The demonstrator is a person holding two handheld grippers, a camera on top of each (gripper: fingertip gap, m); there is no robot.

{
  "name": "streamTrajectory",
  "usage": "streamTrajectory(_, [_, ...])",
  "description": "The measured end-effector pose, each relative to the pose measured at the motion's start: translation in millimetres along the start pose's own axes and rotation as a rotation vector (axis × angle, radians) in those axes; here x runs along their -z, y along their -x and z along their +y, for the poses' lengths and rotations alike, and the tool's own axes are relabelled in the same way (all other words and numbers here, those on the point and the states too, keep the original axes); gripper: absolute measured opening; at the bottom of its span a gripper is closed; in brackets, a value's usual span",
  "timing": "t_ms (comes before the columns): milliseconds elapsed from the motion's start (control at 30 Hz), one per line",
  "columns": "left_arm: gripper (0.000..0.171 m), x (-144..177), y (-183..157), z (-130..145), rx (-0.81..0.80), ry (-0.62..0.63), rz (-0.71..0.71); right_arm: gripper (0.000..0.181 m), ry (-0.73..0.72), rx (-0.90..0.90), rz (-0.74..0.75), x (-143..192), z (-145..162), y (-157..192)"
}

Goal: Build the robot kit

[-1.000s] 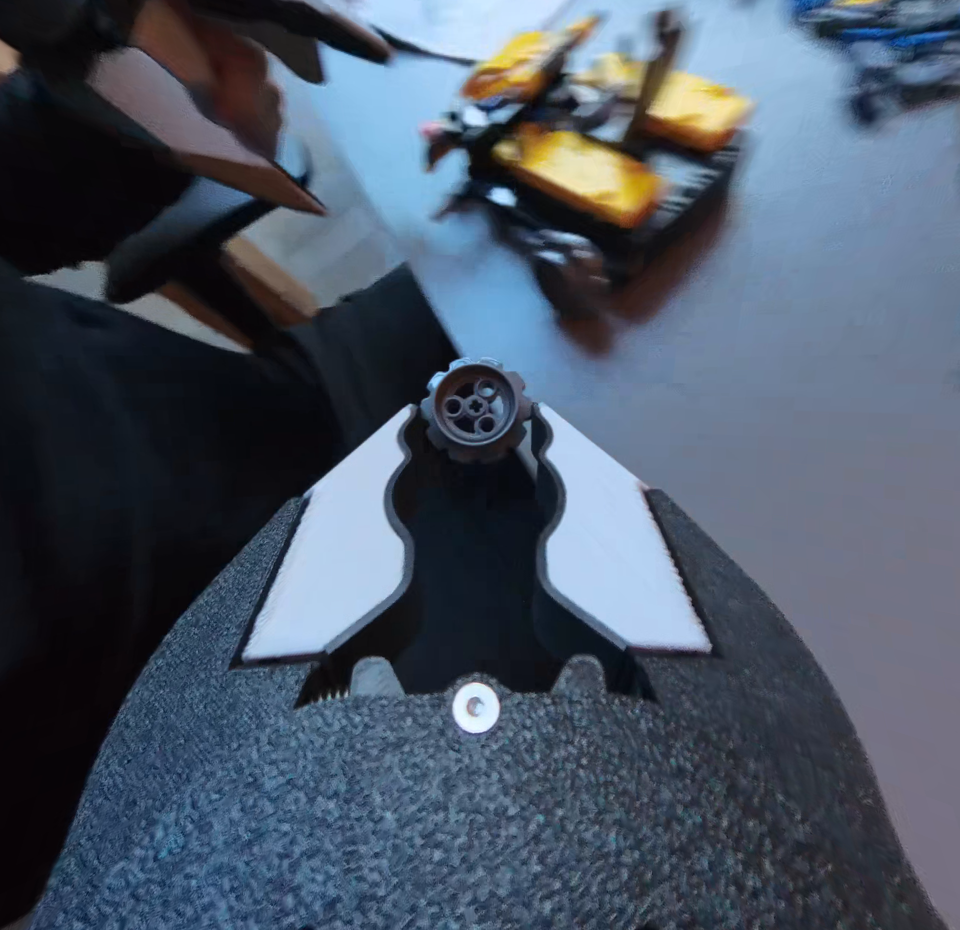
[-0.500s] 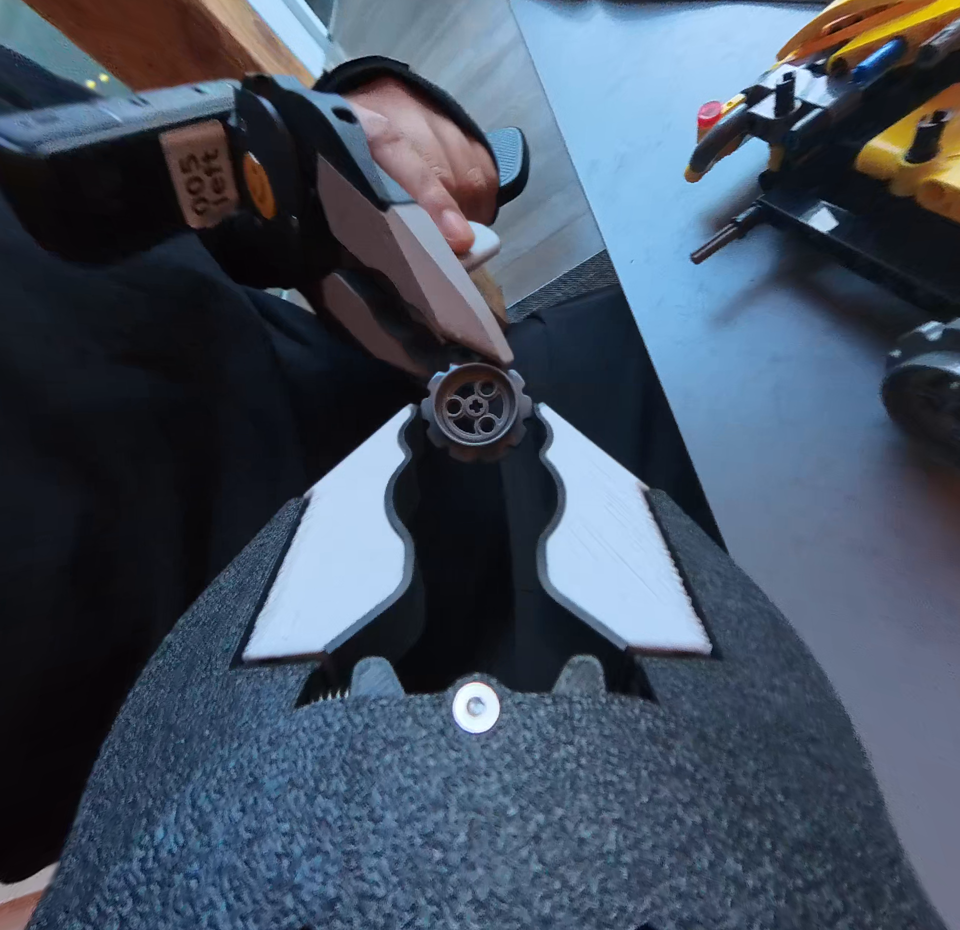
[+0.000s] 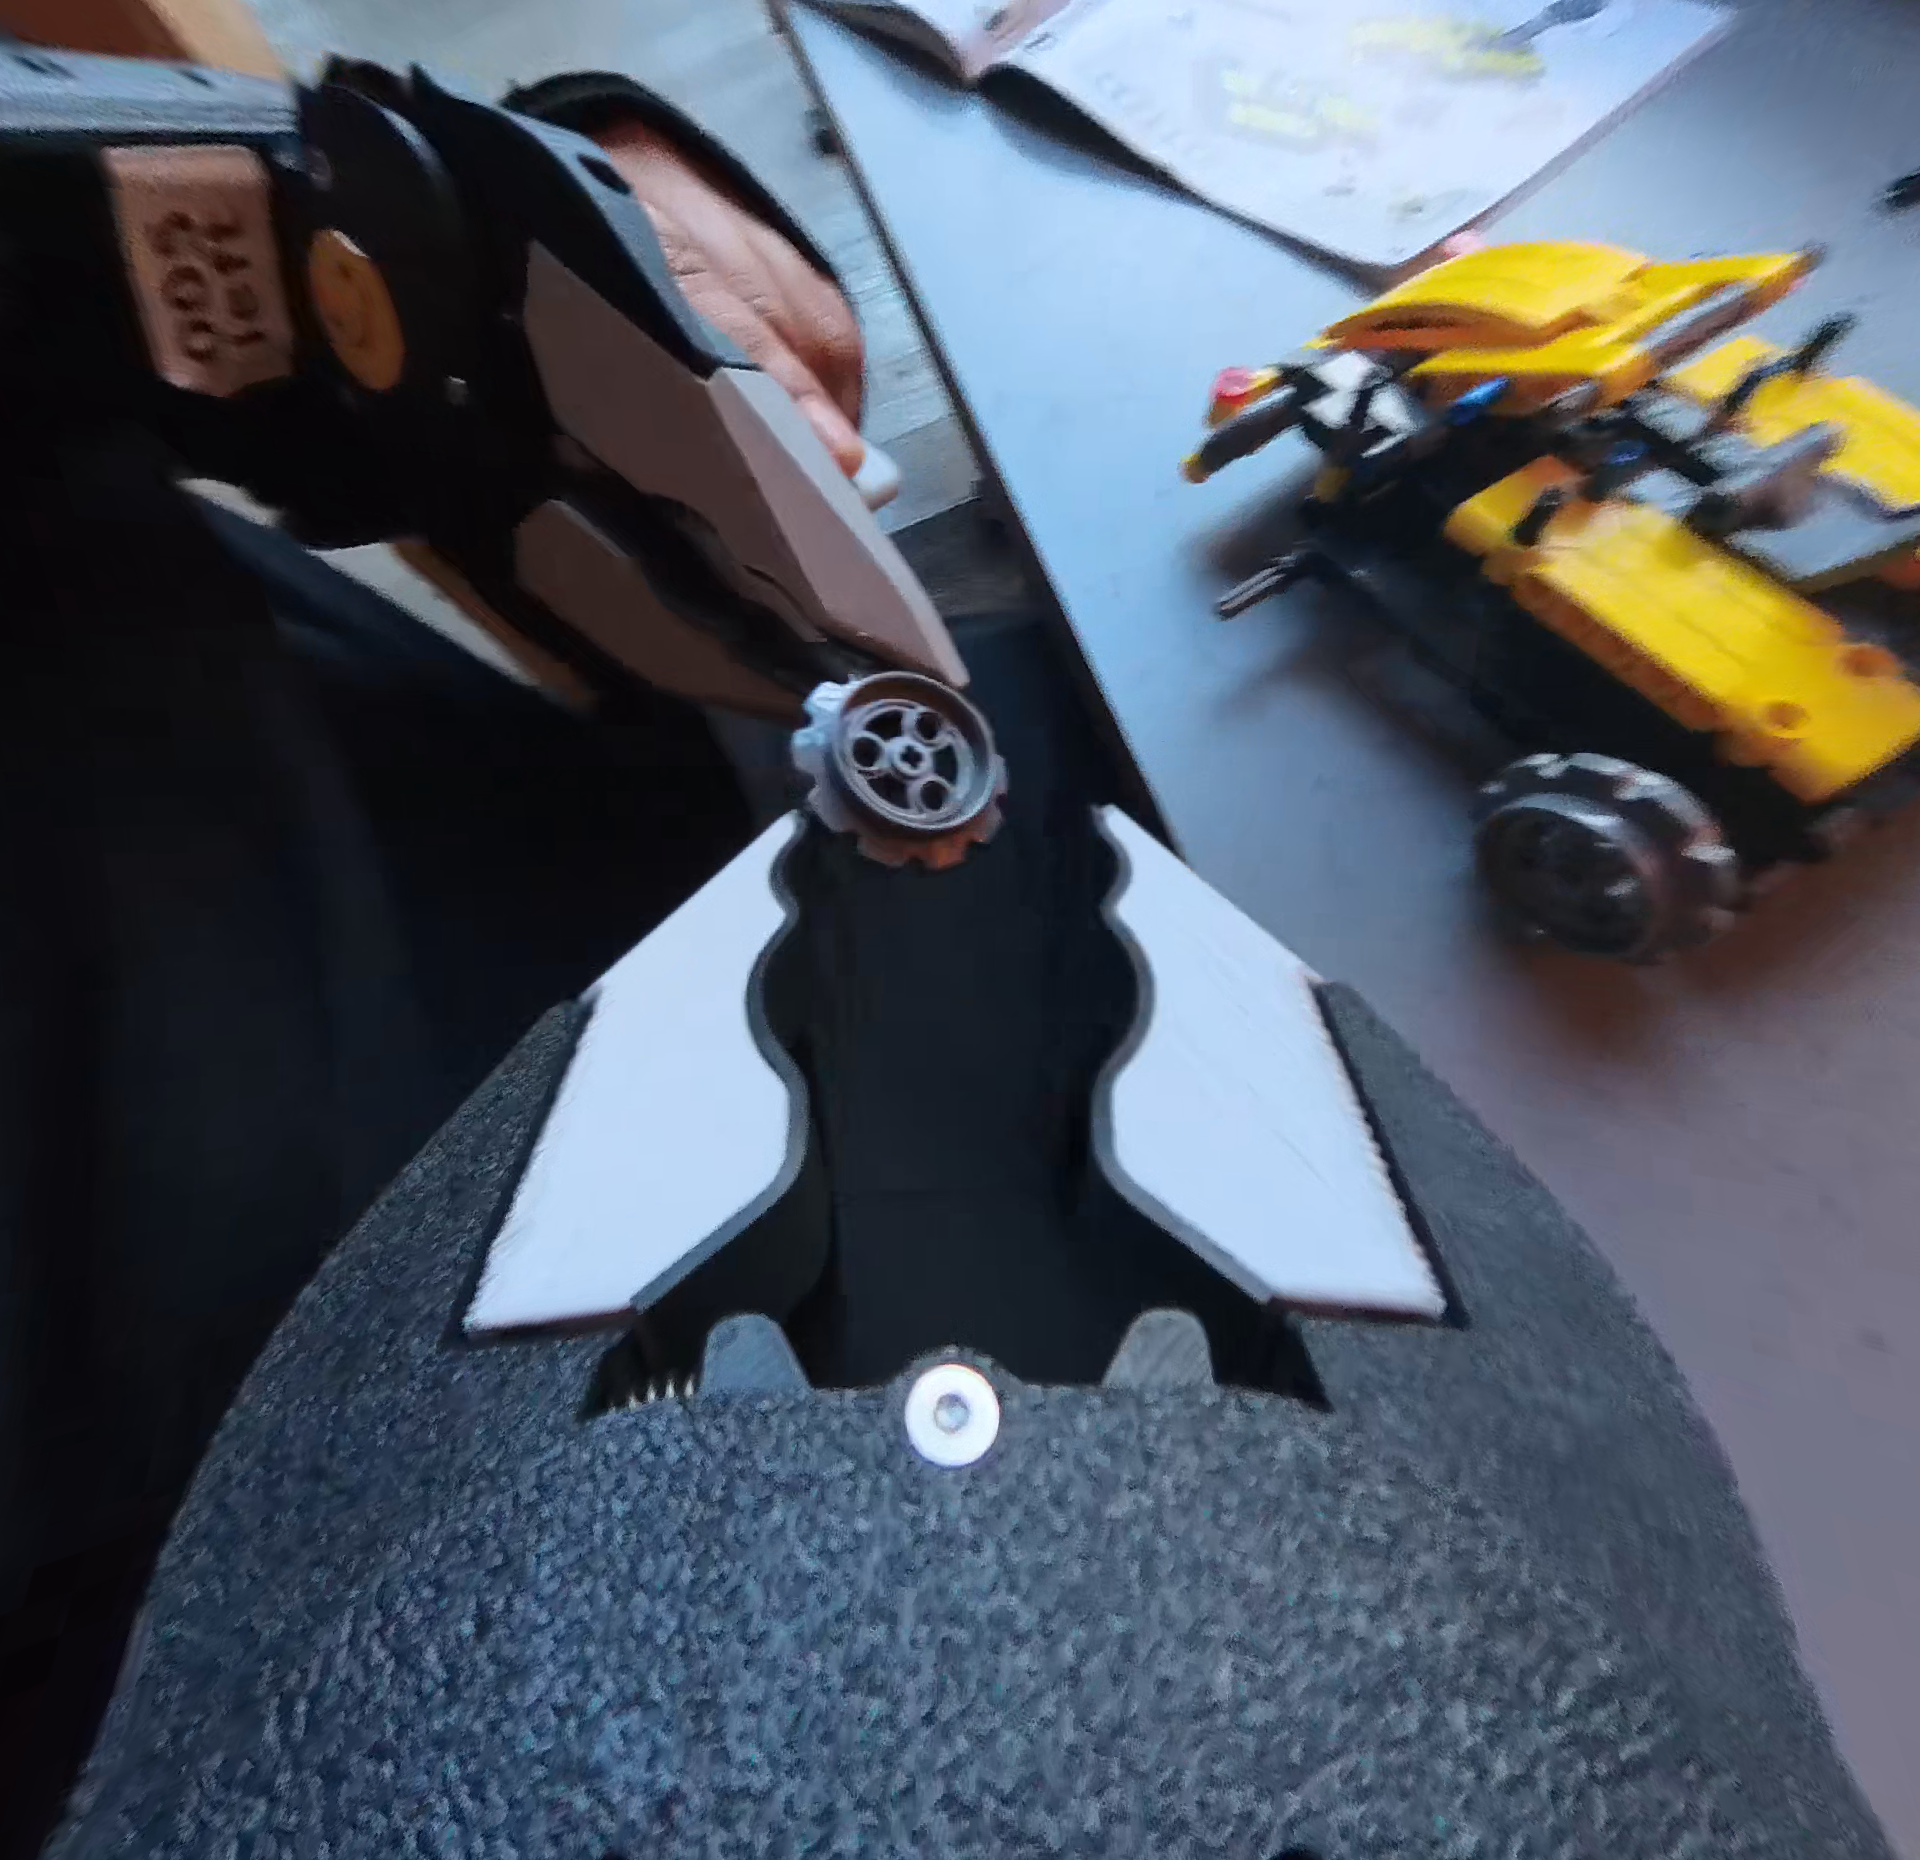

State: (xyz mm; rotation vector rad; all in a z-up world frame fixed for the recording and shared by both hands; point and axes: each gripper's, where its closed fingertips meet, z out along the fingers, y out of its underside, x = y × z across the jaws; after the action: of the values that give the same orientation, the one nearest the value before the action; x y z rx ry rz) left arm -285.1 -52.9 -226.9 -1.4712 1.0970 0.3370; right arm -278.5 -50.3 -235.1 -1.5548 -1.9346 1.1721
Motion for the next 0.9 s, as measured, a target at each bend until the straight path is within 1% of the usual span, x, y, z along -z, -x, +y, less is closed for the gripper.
streamTrajectory(33, [0.008, -0.5, 1.3, 1.7, 0.025, 0.003, 0.002, 0.056, -0.007, 0.049, 0.058, 1.7, -1.7, -5.8])
streamTrajectory(67, [0.008, -1.0, 1.3, 3.7, 0.051, 0.012, 0.011, 0.056, -0.011, 0.112, 0.108, 3.2, -3.4, -8.7])
streamTrajectory(167, [0.008, -1.2, 4.6, 6.6, 0.092, 0.029, -0.007, 0.055, 0.000, 0.298, 0.198, 1.7, -6.1, -3.3])
streamTrajectory(267, [0.008, -5.0, -3.0, 12.8, 0.164, 0.076, 0.037, 0.037, 0.061, 0.508, 0.361, -1.8, -4.4, -7.2])
streamTrajectory(333, [0.008, -6.3, -7.2, 12.6, 0.254, 0.091, 0.067, 0.016, 0.099, 0.602, 0.388, -6.2, -0.8, -4.0])
streamTrajectory(400, [0.007, -6.3, -7.9, 13.1, 0.328, 0.101, 0.088, 0.016, 0.112, 0.642, 0.425, -6.3, -0.9, -6.9])
streamTrajectory(500, [0.006, -5.7, -2.2, 10.8, 0.377, 0.086, 0.070, 0.015, 0.067, 0.661, 0.457, -1.8, -9.1, -9.1])
streamTrajectory(567, [0.006, -6.1, 2.5, 16.1, 0.371, 0.112, 0.040, 0.017, 0.072, 0.681, 0.492, -0.1, -8.4, -14.9])
streamTrajectory(767, [0.006, -4.6, -4.8, 19.1, 0.368, 0.130, 0.074, 0.015, 0.068, 0.651, 0.454, -5.3, -1.4, -12.5])
streamTrajectory(833, [0.009, -2.0, -4.5, 17.8, 0.406, 0.120, 0.107, 0.015, 0.065, 0.631, 0.455, -2.7, -0.3, -16.1])
streamTrajectory(900, [0.023, 2.5, 10.3, 19.0, 0.433, 0.109, 0.074, 0.015, 0.066, 0.638, 0.514, 9.1, -2.9, -29.7])
